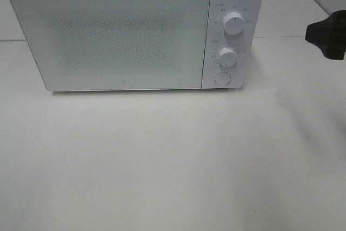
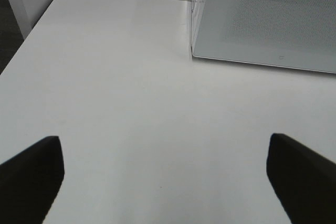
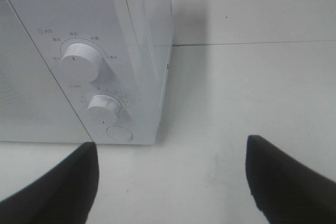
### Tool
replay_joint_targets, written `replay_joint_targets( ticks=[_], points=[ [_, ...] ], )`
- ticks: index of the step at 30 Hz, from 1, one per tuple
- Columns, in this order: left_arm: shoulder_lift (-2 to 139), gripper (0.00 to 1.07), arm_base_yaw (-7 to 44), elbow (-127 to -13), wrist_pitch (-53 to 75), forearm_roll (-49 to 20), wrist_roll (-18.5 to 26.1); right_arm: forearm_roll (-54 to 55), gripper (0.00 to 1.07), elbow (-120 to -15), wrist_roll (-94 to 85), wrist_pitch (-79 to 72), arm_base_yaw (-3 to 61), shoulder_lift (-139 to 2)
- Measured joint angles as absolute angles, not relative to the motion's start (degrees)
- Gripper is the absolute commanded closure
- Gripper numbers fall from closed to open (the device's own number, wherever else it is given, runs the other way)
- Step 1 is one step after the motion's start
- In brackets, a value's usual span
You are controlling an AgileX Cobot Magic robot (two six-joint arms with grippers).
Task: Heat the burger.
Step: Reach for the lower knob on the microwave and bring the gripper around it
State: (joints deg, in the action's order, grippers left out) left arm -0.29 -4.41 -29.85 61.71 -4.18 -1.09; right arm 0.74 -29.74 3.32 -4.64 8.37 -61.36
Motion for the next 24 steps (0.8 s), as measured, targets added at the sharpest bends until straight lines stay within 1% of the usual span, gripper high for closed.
replay_joint_targets(
  ticks=[2,4,5,7,8,10,11,12,14,15,17,19,22,24],
  points=[
    [-0.3,0.09,-4.4,-29.9,61.7,-4.2,-1.1,0.7,0.32,-29.7,3.3,-6.0,8.4,-62.5],
    [-0.3,0.09,-4.4,-29.9,61.7,-4.2,-1.1,0.7,0.32,-29.5,3.3,-11.9,8.4,-66.0],
    [-0.3,0.09,-4.4,-29.9,61.7,-4.2,-1.1,0.7,0.32,-29.5,3.3,-11.9,8.4,-66.0],
    [-0.3,0.09,-4.4,-29.9,61.7,-4.2,-1.1,0.8,0.32,-27.6,3.3,-19.8,8.4,-68.8],
    [-0.3,0.09,-4.4,-29.9,61.7,-4.2,-1.1,0.8,0.32,-27.6,3.3,-19.8,8.4,-68.8],
    [-0.3,0.09,-4.4,-29.9,61.7,-4.2,-1.1,2.6,0.32,-25.0,2.9,-28.0,9.3,-70.9],
    [-0.3,0.09,-4.4,-29.9,61.7,-4.2,-1.1,2.6,0.32,-25.0,2.9,-28.0,9.3,-70.9],
    [-0.3,0.09,-4.4,-29.9,61.7,-4.2,-1.1,4.4,0.32,-23.4,1.7,-33.5,10.8,-72.1],
    [-0.3,0.09,-4.4,-29.9,61.7,-4.2,-1.1,5.4,0.32,-22.6,1.0,-35.5,11.5,-72.7],
    [-0.3,0.09,-4.4,-29.9,61.7,-4.2,-1.1,7.7,0.32,-21.3,-1.1,-39.9,13.6,-74.3],
    [-0.3,0.09,-4.4,-29.9,61.7,-4.2,-1.1,8.8,0.32,-20.8,-1.9,-41.4,14.7,-75.1],
    [-0.3,0.09,-4.4,-29.9,61.7,-4.2,-1.1,14.6,0.32,-19.3,-5.1,-46.4,19.3,-78.4],
    [-0.3,0.09,-4.4,-29.9,61.7,-4.2,-1.1,16.2,0.32,-19.1,-5.6,-47.3,20.2,-79.1],
    [-0.3,0.09,-4.4,-29.9,61.7,-4.2,-1.1,21.6,0.32,-19.0,-7.7,-50.1,25.0,-82.3]
  ],
)
